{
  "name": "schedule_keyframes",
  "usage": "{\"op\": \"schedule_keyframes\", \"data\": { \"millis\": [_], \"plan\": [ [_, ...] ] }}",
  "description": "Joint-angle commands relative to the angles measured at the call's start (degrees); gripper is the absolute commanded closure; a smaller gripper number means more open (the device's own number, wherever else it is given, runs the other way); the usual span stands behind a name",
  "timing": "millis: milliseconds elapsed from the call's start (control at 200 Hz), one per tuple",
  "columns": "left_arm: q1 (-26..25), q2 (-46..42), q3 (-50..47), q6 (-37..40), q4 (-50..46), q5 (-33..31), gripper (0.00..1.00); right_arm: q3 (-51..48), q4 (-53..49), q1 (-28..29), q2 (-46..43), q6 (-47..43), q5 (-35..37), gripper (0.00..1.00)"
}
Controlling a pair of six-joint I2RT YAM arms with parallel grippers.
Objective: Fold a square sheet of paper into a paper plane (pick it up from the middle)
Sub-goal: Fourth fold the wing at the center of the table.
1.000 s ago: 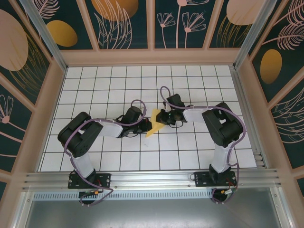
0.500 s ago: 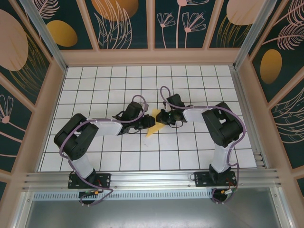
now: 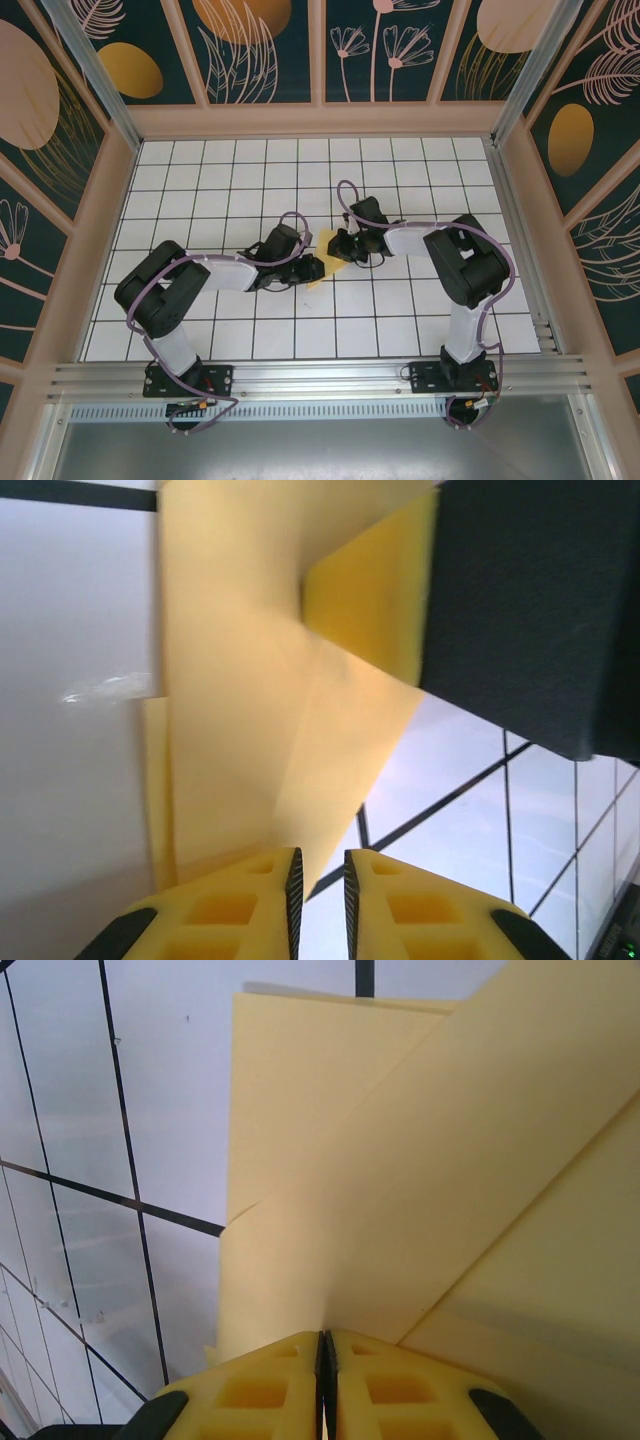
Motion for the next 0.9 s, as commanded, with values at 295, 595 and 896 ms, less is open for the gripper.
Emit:
{"op": "schedule_keyframes", "data": {
  "millis": [295,595,896],
  "plan": [
    [-0.18,-0.13,-1.6,-0.55,-2.24,-0.91,0.8,-0.9,-4.71,0.03,4.21,0.16,6.21,0.88],
    [-0.1,-3.96,-1.21,-0.68,0.84,-0.81,0.74,-1.24,-4.62,-0.06,4.47,0.16,6.24,0.88],
    [0.09,-1.83,1.24,-0.12,-0.84,-2.59,0.74,-1.41,-4.6,-0.11,4.57,0.07,6.07,0.89]
  ]
}}
